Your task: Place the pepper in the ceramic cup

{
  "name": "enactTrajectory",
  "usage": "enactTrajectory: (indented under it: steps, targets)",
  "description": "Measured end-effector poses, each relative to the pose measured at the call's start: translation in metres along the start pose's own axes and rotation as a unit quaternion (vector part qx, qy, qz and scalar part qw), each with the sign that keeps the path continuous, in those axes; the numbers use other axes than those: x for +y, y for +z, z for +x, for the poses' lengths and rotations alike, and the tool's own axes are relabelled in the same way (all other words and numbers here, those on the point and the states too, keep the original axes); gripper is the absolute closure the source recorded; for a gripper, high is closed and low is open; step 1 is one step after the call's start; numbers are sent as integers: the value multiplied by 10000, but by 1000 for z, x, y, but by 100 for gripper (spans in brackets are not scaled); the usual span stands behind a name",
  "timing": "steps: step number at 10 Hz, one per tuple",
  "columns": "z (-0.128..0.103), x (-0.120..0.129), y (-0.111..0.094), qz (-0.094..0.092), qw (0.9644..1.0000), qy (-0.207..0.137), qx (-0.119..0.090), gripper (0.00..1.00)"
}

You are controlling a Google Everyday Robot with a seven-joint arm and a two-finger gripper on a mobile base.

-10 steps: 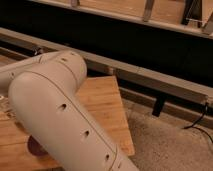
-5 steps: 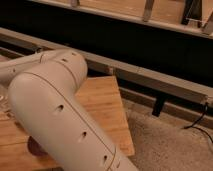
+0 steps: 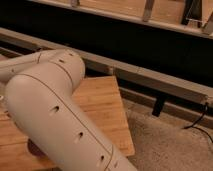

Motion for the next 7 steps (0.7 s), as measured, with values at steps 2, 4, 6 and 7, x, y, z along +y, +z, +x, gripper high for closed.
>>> enactTrajectory:
  steps: [2,4,6,7]
  targets:
    - [-3,-4,2,28,10000,-8,-59,100]
    - [-5,-6,6,28,9999,-11,-110,100]
    - [-9,-6,10,10,9999,-37,-156,100]
    - [-12,-6,13,1,9998,-51,-181,100]
